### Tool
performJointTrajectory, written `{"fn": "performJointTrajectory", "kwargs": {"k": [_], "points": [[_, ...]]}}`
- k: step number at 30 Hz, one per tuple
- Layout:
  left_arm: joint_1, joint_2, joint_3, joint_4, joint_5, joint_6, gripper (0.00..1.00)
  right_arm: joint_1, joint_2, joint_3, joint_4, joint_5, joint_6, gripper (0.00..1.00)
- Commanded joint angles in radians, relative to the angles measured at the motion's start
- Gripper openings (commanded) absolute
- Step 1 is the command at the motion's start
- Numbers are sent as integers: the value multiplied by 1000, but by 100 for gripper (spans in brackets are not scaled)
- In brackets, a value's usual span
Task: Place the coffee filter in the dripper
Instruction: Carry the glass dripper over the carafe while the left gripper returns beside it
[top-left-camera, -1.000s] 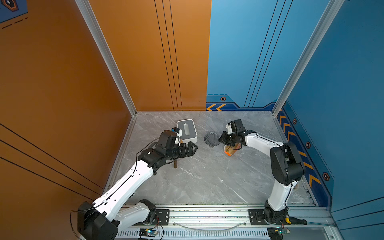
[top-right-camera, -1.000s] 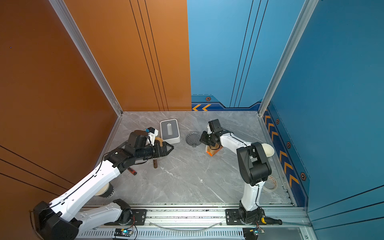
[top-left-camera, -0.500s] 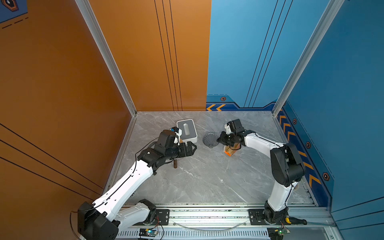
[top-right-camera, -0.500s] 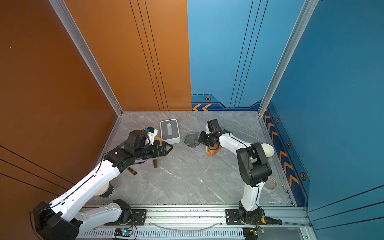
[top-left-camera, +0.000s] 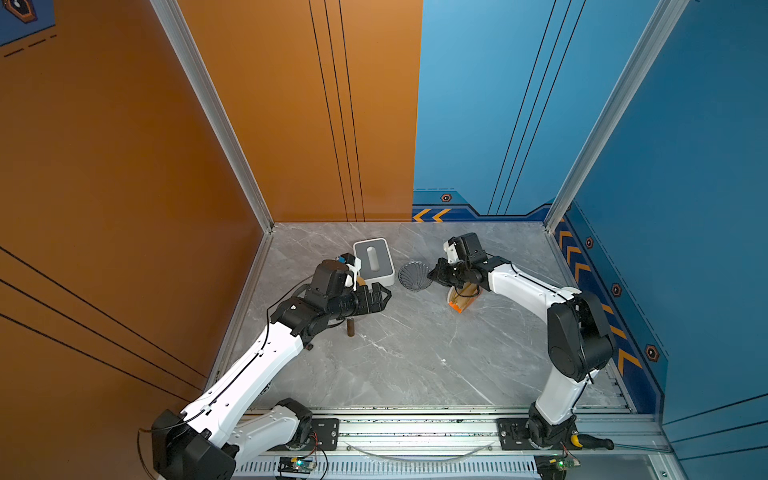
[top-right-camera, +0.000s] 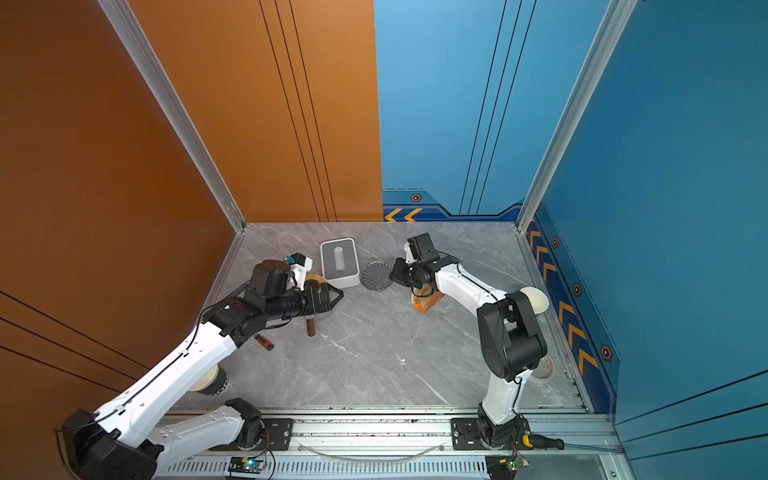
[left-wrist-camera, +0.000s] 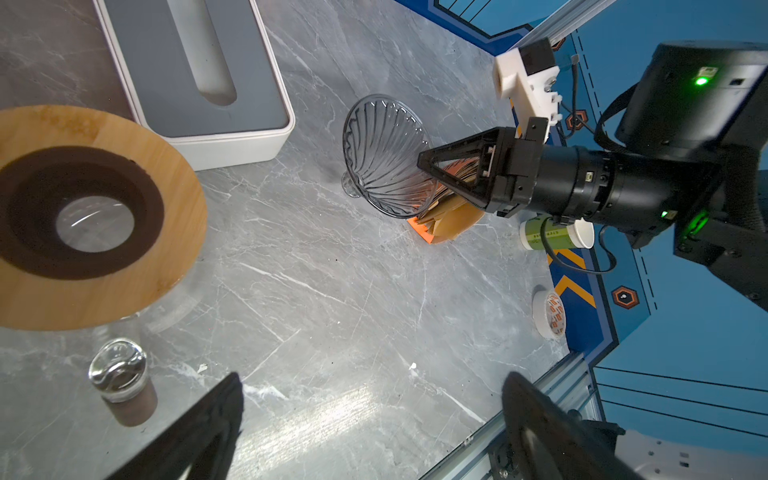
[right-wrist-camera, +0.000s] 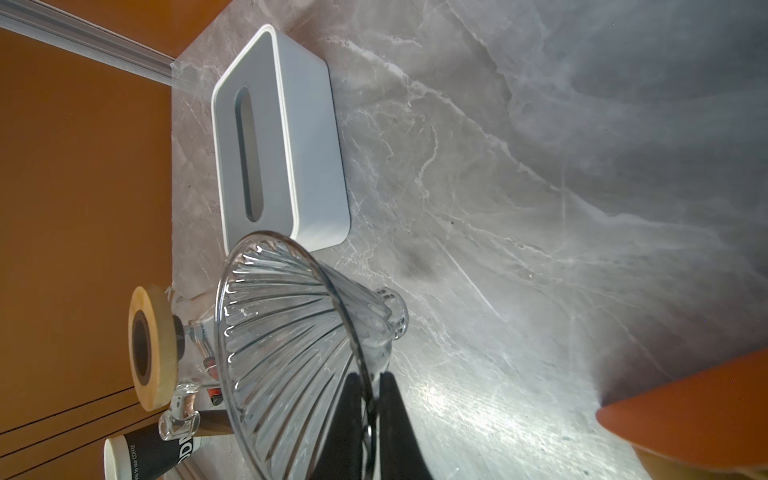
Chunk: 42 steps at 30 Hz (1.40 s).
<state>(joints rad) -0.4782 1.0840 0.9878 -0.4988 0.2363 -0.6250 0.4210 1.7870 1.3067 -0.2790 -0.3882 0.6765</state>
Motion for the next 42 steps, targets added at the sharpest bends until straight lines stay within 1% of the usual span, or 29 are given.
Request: {"fn": "performJointTrajectory", "kwargs": {"k": [1,5,7,19,24,33,36,41,42], "points": [[19,-21,27,-35,11,23,98,10,-47,42,-28,11,-9,9],[43,-29,35,-65,10,29,98,22,-56,59,-34,9,-11,9],[70,-44,35,-80,15,30,98,32,-59,72,-37,9,-12,9],[262,-120,35,-161,117,61,98,102,-77,190,-92,14,-12,9],[336,-142,35,-171,187,63,98,144,-67,257,-113,14,-9,9],[458,-142,35,-185,304,85,98,230,10,403,-144,20,-1,9],[479,-149,71,-184,316,87,98,254,50,456,-154,23,3,9],[521,-159,90,-168,367,78,98,274,113,538,-157,25,14,9],[531,-157,91,-161,379,74,98,296,127,552,-157,25,16,9]]}}
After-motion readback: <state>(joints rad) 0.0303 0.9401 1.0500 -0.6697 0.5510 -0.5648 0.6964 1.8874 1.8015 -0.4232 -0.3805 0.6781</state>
